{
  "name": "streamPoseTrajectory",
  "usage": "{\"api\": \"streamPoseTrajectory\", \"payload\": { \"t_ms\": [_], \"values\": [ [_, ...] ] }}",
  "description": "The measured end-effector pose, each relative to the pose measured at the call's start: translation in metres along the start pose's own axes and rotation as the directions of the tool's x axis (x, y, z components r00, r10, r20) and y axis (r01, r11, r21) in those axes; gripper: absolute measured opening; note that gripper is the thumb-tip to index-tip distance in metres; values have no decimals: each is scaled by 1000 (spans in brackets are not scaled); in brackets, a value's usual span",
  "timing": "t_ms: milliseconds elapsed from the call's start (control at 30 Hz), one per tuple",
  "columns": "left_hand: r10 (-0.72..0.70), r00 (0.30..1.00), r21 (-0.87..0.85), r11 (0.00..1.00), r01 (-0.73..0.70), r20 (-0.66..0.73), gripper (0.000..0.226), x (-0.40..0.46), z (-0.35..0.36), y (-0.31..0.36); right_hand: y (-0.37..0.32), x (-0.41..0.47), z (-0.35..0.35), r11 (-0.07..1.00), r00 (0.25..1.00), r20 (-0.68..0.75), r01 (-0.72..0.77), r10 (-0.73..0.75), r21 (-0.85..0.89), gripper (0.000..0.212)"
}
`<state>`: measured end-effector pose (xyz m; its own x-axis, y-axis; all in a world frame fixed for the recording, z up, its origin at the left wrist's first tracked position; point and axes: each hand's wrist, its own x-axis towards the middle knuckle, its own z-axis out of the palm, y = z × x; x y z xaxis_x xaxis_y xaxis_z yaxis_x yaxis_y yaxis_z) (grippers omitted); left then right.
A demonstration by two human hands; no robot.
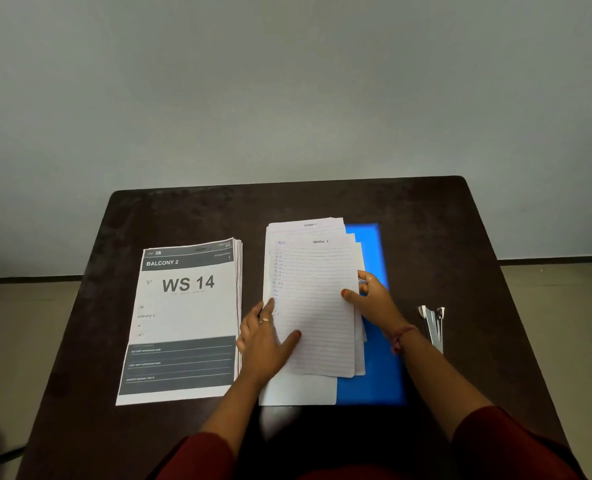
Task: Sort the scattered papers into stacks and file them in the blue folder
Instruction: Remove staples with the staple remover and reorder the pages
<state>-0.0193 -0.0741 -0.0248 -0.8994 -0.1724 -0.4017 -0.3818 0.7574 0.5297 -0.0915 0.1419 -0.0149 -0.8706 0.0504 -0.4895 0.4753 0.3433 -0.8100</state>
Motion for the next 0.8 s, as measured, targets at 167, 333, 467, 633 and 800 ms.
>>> {"api": "streamPoseTrajectory", "payload": {
  "t_ms": [167,333,467,633,800],
  "values": [
    [-53,999,-178,983,52,-5,90,-5,-2,11,-2,-31,16,997,995,-64,73,-71,16,55],
    [-16,1000,-257,966,17,5,83,-15,3,21,-2,-46,34,993,992,-27,122,-122,3,59],
    [-13,1000,-342,940,10,-8,81,-22,0,19,-2,-51,36,986,990,-41,141,-138,84,54],
    [-80,985,-457,889,3,-150,73,-31,-10,17,5,-56,19,942,995,6,88,-95,323,43],
    [-149,988,-815,567,121,43,30,-26,-18,22,16,-70,0,876,992,118,-25,-37,482,39]
  ]
}}
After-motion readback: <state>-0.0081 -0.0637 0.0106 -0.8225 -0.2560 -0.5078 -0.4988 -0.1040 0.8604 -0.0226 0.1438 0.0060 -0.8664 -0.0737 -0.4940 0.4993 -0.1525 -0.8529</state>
